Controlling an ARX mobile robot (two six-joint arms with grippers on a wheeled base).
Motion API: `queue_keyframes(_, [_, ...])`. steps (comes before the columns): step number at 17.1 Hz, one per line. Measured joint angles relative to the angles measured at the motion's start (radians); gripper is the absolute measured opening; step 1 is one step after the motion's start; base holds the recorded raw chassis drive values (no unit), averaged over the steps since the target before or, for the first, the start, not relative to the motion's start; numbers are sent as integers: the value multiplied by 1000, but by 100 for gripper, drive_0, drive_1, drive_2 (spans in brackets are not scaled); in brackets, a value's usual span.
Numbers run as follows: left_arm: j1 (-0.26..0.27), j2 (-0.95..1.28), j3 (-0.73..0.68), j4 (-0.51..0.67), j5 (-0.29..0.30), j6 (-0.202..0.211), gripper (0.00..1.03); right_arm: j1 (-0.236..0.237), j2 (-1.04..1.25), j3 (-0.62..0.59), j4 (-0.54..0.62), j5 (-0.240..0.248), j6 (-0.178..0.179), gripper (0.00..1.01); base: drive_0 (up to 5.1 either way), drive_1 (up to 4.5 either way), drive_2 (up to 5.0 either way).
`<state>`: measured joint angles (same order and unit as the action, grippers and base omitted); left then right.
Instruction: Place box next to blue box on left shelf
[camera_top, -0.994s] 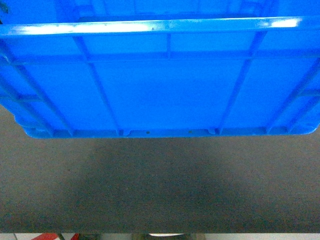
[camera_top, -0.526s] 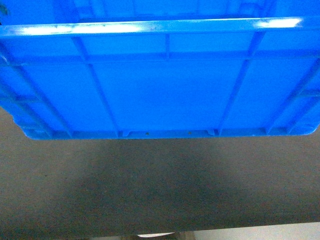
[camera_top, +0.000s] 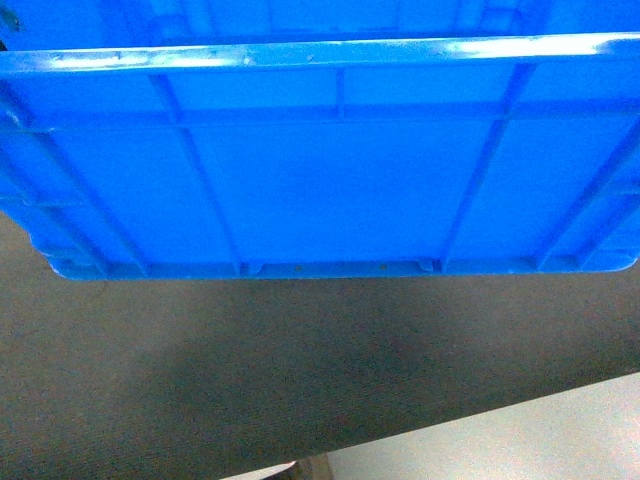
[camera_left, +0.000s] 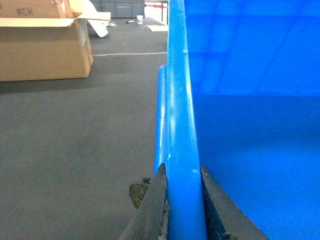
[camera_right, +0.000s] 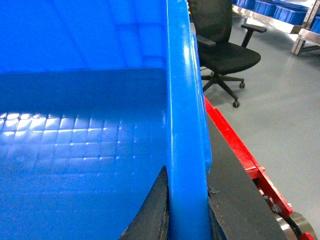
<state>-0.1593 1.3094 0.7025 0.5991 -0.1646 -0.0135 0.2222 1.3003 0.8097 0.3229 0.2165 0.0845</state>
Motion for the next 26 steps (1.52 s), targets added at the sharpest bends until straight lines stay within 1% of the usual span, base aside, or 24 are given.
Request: queue_keyframes(26, [0, 0, 0, 0, 0, 0, 10, 0, 0, 0, 0, 1, 0, 9, -161, -161, -161])
